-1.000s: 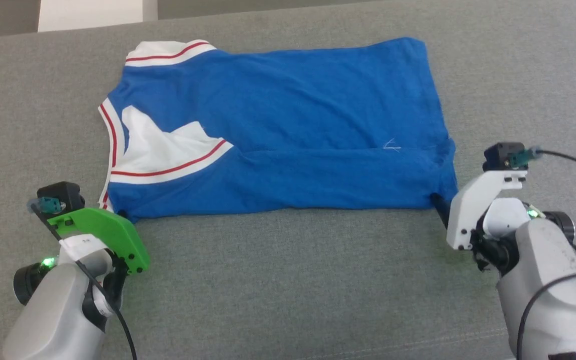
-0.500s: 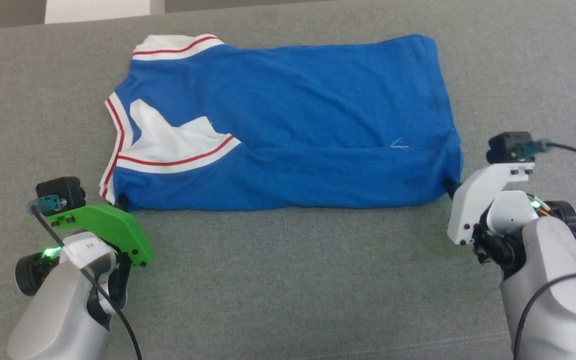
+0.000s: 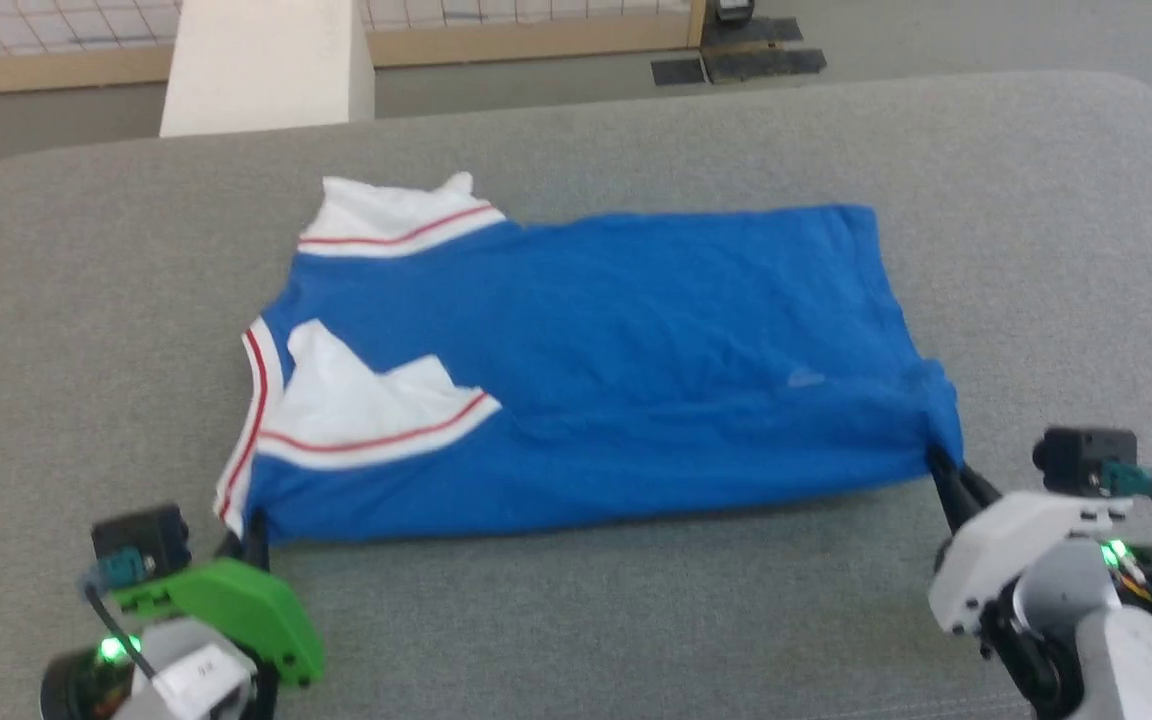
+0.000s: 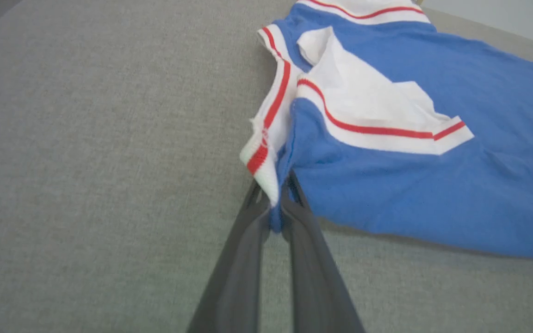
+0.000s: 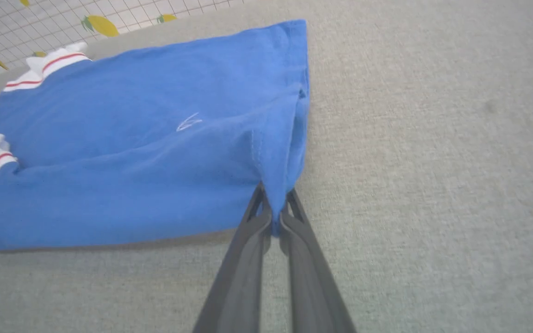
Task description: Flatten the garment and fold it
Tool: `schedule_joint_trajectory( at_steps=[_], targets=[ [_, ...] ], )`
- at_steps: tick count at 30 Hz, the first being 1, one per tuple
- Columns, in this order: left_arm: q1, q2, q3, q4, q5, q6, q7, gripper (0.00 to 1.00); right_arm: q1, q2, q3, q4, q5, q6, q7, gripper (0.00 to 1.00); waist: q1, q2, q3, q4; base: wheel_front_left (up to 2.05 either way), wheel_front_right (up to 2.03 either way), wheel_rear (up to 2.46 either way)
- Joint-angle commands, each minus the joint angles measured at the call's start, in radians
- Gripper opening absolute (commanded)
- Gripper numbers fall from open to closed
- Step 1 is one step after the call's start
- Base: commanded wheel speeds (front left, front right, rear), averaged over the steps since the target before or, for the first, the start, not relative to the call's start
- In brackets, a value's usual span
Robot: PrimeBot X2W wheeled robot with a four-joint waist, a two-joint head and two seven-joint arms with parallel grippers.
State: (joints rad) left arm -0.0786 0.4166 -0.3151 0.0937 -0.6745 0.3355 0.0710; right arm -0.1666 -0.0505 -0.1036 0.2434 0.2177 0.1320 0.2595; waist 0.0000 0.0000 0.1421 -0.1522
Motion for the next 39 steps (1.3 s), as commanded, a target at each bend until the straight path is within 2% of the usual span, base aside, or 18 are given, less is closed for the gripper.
schedule_joint_trajectory(
  at_steps=[1,5,11,18,24,25,26,27,30,34,36,39],
  targets=[
    [0.040,0.008,-0.004,-0.020,-0.005,0.016,0.012,0.00,0.034,0.000,-0.011,-0.018,-0.004,-0.001,0.020,0.00,0.0000,0.0000,-0.026,0.020,0.00,0.00,0.00],
    [0.127,0.013,-0.025,-0.075,-0.019,0.045,0.068,0.00,0.116,0.000,-0.039,-0.057,-0.021,-0.001,0.111,0.00,0.0000,0.0000,-0.035,0.034,0.00,0.00,0.00],
    [0.171,0.011,-0.076,-0.078,-0.034,0.041,0.139,0.00,0.194,0.000,-0.071,-0.045,-0.040,-0.001,0.227,0.00,0.0000,0.0000,-0.024,0.055,0.00,0.00,0.00],
    [0.117,0.007,-0.083,0.003,-0.019,0.019,0.114,0.00,0.182,0.000,-0.100,0.035,-0.038,-0.001,0.217,0.00,0.0000,0.0000,0.000,0.064,0.00,0.00,0.00],
    [0.080,-0.022,-0.083,0.068,-0.031,-0.006,0.083,0.00,0.152,0.000,-0.097,0.097,-0.022,-0.001,0.197,0.00,0.0000,0.0000,-0.001,0.059,0.00,0.00,0.00],
    [0.080,-0.028,-0.081,0.077,-0.037,-0.012,0.074,0.49,0.150,0.000,-0.098,0.097,-0.018,-0.001,0.186,0.23,0.0000,0.0000,-0.007,0.058,0.00,0.00,0.00],
    [0.081,-0.035,-0.079,0.080,-0.043,-0.016,0.069,1.00,0.150,0.000,-0.097,0.094,-0.017,-0.001,0.177,0.82,0.0000,0.0000,-0.012,0.057,0.00,0.00,0.00],
    [0.082,-0.039,-0.075,0.079,-0.049,-0.018,0.061,1.00,0.152,0.000,-0.100,0.087,-0.008,-0.001,0.165,1.00,0.0000,0.0000,-0.020,0.057,0.00,0.00,0.00],
    [0.089,-0.036,-0.066,0.055,-0.051,-0.024,0.038,1.00,0.163,0.000,-0.107,0.042,-0.003,-0.001,0.111,1.00,0.0000,0.0000,-0.041,0.054,0.00,0.00,0.00],
    [0.072,0.003,-0.055,-0.009,-0.015,-0.038,-0.010,1.00,0.191,0.000,-0.110,-0.047,0.004,-0.001,-0.013,1.00,0.0000,0.0000,-0.054,0.048,0.00,0.00,0.00],
    [0.044,0.023,-0.044,-0.035,0.005,-0.058,-0.054,1.00,0.205,0.000,-0.102,-0.082,0.015,-0.001,-0.083,1.00,0.0000,0.0000,-0.052,0.039,0.00,0.00,0.00],
    [-0.029,0.052,-0.036,-0.051,0.036,-0.110,-0.116,1.00,0.213,0.000,-0.071,-0.116,0.029,-0.001,-0.201,1.00,0.0000,0.0000,-0.035,0.018,0.00,0.00,0.00]
  ],
)
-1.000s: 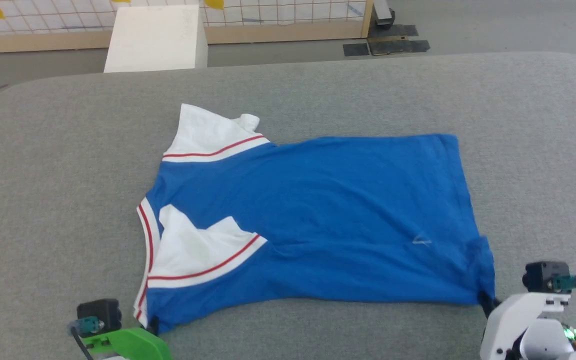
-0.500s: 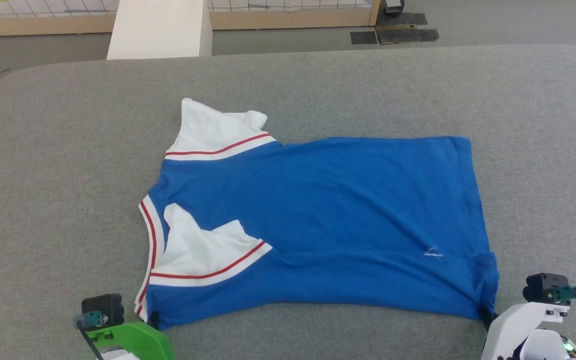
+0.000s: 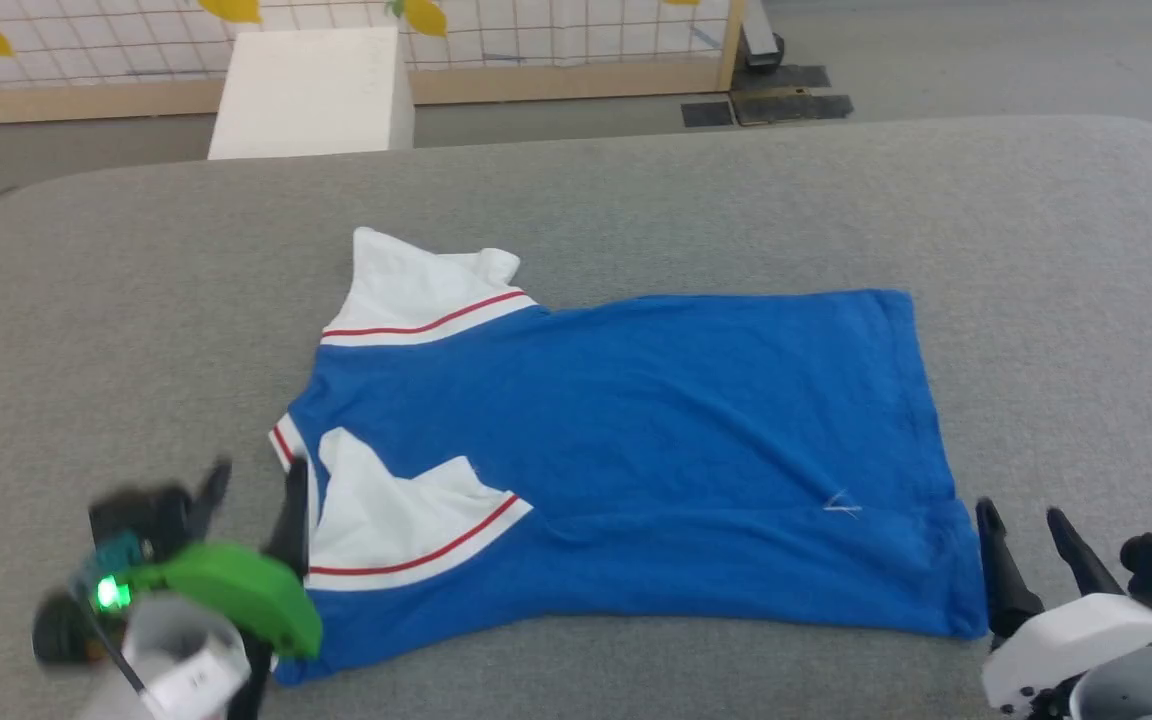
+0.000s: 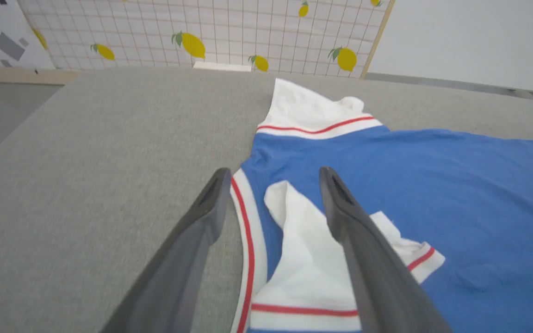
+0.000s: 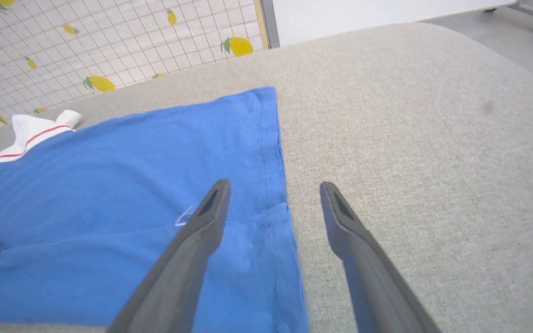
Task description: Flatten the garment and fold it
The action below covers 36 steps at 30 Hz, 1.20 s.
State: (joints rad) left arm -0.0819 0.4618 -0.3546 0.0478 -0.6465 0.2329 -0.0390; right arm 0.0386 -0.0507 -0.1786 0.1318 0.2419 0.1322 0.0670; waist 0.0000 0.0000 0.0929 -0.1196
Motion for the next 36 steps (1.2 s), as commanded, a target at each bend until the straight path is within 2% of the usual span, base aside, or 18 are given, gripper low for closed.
schedule_joint_trajectory(
  at_steps=[1,5,9,13,19,21,24,27,31,36],
  targets=[
    [-0.053,0.016,0.002,-0.005,0.017,-0.027,-0.018,1.00,0.007,0.000,0.014,-0.008,0.005,-0.002,-0.039,1.00,0.0000,0.0000,0.021,-0.022,0.00,0.00,0.00],
    [-0.214,0.069,-0.017,0.036,0.052,-0.137,-0.030,1.00,-0.017,0.000,0.059,-0.004,0.019,-0.002,-0.147,1.00,0.0000,0.0000,0.071,-0.062,0.00,0.00,0.00],
    [-0.386,0.098,-0.016,0.105,0.051,-0.219,-0.002,1.00,-0.061,0.000,0.102,0.005,0.029,-0.002,-0.200,1.00,0.0000,0.0000,0.129,-0.111,0.00,0.00,0.00],
    [-0.547,0.117,-0.029,0.187,0.039,-0.284,0.084,1.00,-0.110,0.000,0.131,0.011,0.039,-0.002,-0.236,1.00,0.0000,0.0000,0.188,-0.158,0.00,0.00,0.00],
    [-0.734,0.144,-0.073,0.308,0.043,-0.323,0.249,1.00,-0.176,0.000,0.172,0.033,0.058,-0.002,-0.263,1.00,0.0000,0.0000,0.266,-0.228,0.00,0.00,0.00],
    [-0.775,0.153,-0.083,0.342,0.044,-0.324,0.312,1.00,-0.190,0.000,0.184,0.041,0.070,-0.002,-0.272,1.00,0.0000,0.0000,0.287,-0.246,0.00,0.00,0.00],
    [-0.826,0.167,-0.082,0.386,0.042,-0.302,0.396,1.00,-0.206,0.000,0.199,0.052,0.086,-0.002,-0.284,1.00,0.0000,0.0000,0.318,-0.270,0.00,0.00,0.00],
    [-0.864,0.182,-0.076,0.436,0.043,-0.244,0.497,1.00,-0.221,0.000,0.214,0.061,0.099,-0.002,-0.296,1.00,0.0000,0.0000,0.346,-0.290,0.00,0.00,0.00],
    [-0.883,0.210,-0.088,0.476,0.045,-0.191,0.651,1.00,-0.235,0.000,0.230,0.069,0.111,-0.002,-0.307,1.00,0.0000,0.0000,0.369,-0.312,0.00,0.00,0.00],
    [-0.885,0.245,-0.093,0.472,0.054,-0.126,0.768,1.00,-0.251,0.000,0.249,0.072,0.124,-0.002,-0.317,1.00,0.0000,0.0000,0.391,-0.334,0.00,0.00,0.00]
  ],
)
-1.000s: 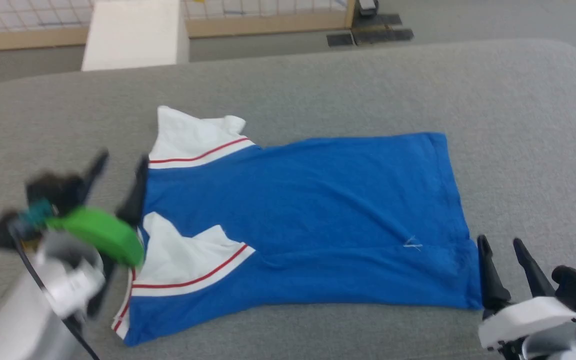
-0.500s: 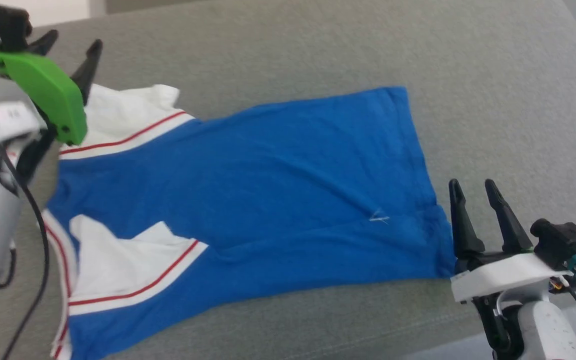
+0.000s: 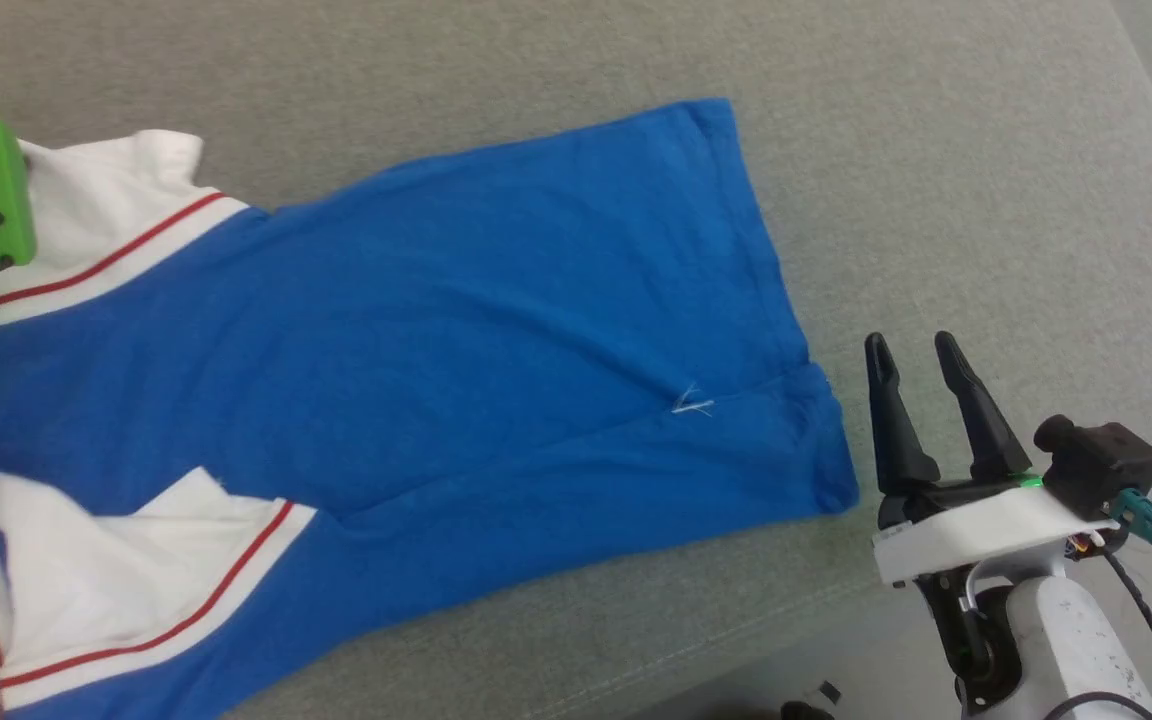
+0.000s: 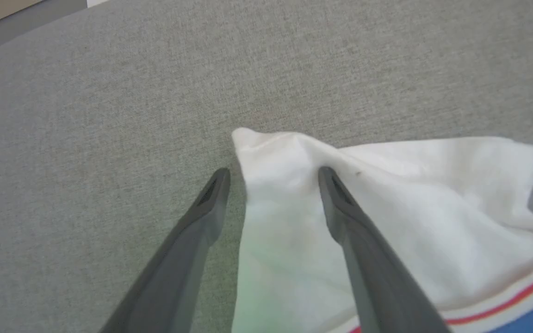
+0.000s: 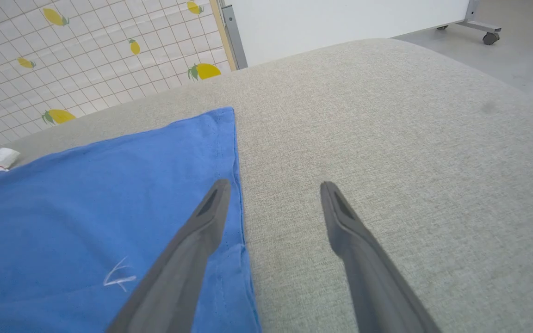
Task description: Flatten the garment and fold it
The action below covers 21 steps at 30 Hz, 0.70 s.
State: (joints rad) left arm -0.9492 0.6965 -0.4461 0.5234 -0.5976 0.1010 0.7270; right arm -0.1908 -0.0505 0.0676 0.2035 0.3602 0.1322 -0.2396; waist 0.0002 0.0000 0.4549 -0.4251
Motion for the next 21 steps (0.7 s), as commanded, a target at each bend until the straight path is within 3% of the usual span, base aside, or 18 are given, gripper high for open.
schedule_joint_trajectory(
  at_steps=[1,8,9,10,11,17,21],
  targets=[
    [-0.016,0.021,-0.005,-0.010,0.010,0.014,0.022,1.00,-0.025,0.000,0.007,0.002,0.009,-0.002,-0.012,1.00,-0.0002,0.0000,0.033,-0.033,0.00,0.00,0.00],
    [0.006,0.087,-0.028,-0.060,0.030,0.063,0.167,1.00,-0.036,0.000,0.023,0.008,0.026,-0.002,-0.018,1.00,-0.0002,0.0000,0.053,-0.056,0.00,0.00,0.00],
    [0.010,0.092,-0.027,-0.075,0.029,0.068,0.175,0.81,-0.037,0.000,0.025,0.009,0.026,-0.002,-0.019,1.00,-0.0002,0.0000,0.055,-0.057,0.00,0.00,0.00],
    [0.015,0.099,-0.025,-0.096,0.029,0.074,0.179,0.25,-0.039,0.000,0.025,0.010,0.027,-0.002,-0.019,1.00,-0.0002,0.0000,0.057,-0.059,0.00,0.00,0.00],
    [0.020,0.106,-0.026,-0.111,0.028,0.073,0.182,0.00,-0.041,0.000,0.025,0.011,0.028,-0.002,-0.020,1.00,-0.0002,0.0000,0.058,-0.060,0.00,0.00,0.00],
    [0.045,0.130,-0.020,-0.177,0.014,0.071,0.191,0.00,-0.100,0.000,0.020,0.005,-0.010,-0.002,-0.021,1.00,-0.0002,0.0000,0.055,-0.057,0.00,0.00,0.00],
    [0.055,0.127,-0.022,-0.204,0.008,0.074,0.187,0.00,-0.220,0.000,0.021,0.008,-0.059,-0.002,0.008,1.00,-0.0002,0.0000,0.049,-0.049,0.00,0.00,0.00]
  ],
)
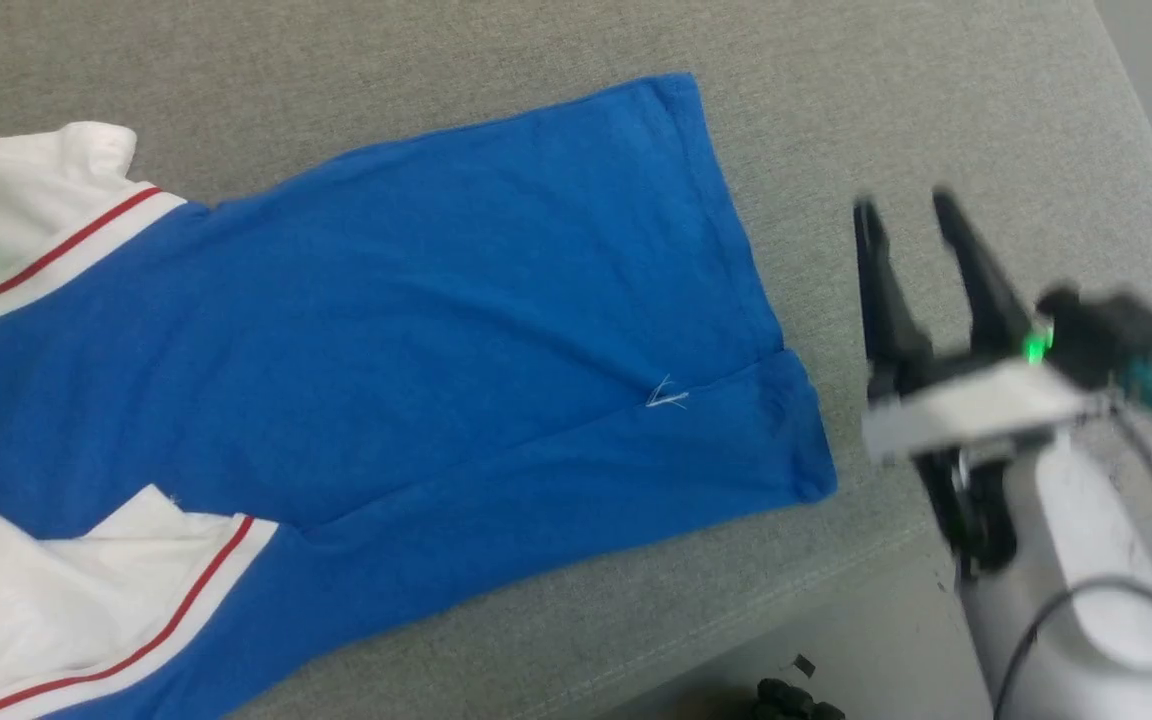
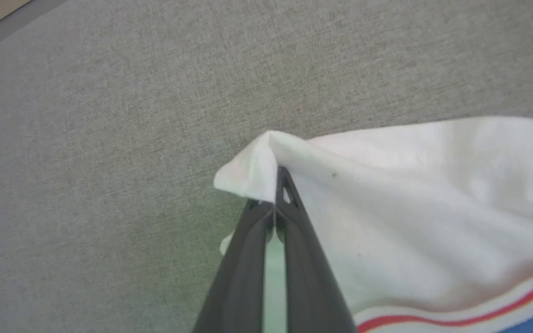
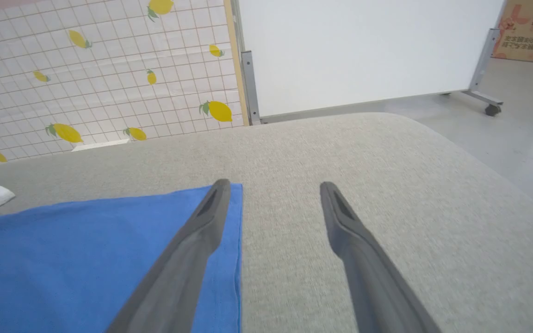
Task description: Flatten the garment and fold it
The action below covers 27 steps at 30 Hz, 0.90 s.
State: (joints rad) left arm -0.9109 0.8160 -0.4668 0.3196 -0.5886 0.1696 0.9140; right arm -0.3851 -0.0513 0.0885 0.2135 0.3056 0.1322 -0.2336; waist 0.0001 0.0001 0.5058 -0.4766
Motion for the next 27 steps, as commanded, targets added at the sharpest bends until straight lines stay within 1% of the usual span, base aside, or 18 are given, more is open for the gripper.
schedule_joint_trajectory(
  at_steps=[1,4,6,11,15,21,27],
  targets=[
    [0.018,0.006,-0.002,-0.005,-0.003,0.006,-0.002,0.00,-0.069,0.001,0.004,0.011,-0.012,-0.002,0.024,1.00,-0.0001,-0.0001,-0.004,0.005,0.00,0.00,0.00],
    [0.022,0.001,-0.002,-0.013,-0.008,0.006,-0.010,0.00,-0.191,0.001,0.017,0.075,-0.020,-0.002,0.098,1.00,-0.0001,-0.0001,-0.005,0.014,0.00,0.00,0.00],
    [0.024,-0.005,-0.004,-0.017,-0.011,0.006,-0.013,0.00,-0.274,0.001,0.027,0.144,-0.024,-0.002,0.168,1.00,-0.0001,-0.0001,-0.005,0.023,0.00,0.00,0.00],
    [0.011,-0.021,-0.011,-0.023,-0.015,-0.002,-0.021,0.00,-0.467,0.001,0.024,0.355,-0.021,-0.002,0.367,1.00,-0.0001,-0.0001,0.010,0.054,0.00,0.00,0.00],
    [-0.014,-0.032,-0.018,-0.026,-0.013,-0.013,-0.024,0.00,-0.590,0.001,0.048,0.495,-0.047,-0.002,0.505,1.00,-0.0001,-0.0001,0.034,0.079,0.00,0.00,0.00],
    [-0.057,-0.047,-0.030,-0.039,-0.005,-0.027,-0.028,0.00,-0.713,0.001,0.051,0.644,-0.070,-0.002,0.639,1.00,-0.0001,-0.0001,0.074,0.114,0.00,0.00,0.00],
    [-0.084,-0.055,-0.036,-0.040,-0.003,-0.041,-0.038,0.00,-0.778,0.001,0.072,0.745,-0.068,-0.002,0.756,1.00,-0.0001,-0.0001,0.105,0.139,0.00,0.00,0.00]
  ],
)
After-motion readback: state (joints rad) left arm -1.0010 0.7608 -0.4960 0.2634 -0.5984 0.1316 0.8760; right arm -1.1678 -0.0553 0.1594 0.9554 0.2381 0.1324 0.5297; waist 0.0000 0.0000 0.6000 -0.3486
